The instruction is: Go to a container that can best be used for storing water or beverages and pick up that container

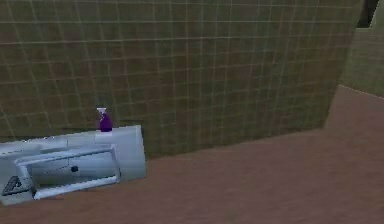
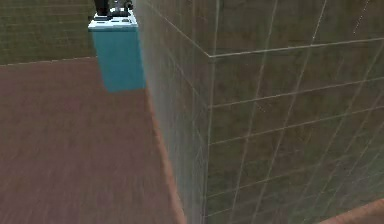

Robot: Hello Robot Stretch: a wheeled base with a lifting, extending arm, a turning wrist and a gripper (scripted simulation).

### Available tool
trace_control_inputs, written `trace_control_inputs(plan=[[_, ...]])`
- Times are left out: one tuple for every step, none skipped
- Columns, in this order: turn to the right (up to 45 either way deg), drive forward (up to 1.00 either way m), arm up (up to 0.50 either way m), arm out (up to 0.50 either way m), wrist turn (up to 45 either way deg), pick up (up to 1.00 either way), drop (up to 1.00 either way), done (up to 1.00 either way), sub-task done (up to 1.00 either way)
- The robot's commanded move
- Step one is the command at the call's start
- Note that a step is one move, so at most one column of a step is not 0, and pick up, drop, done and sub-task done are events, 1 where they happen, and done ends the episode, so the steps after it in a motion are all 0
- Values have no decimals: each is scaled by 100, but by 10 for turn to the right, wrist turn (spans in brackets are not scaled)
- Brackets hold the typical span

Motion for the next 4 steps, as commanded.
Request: trace_control_inputs(plan=[[0, 40, 0, 0, 0, 0, 0, 0, 0], [450, 0, 0, 0, 0, 0, 0, 0, 0], [150, 0, 0, 0, 0, 0, 0, 0, 0], [0, 100, 0, 0, 0, 0, 0, 0, 0]])
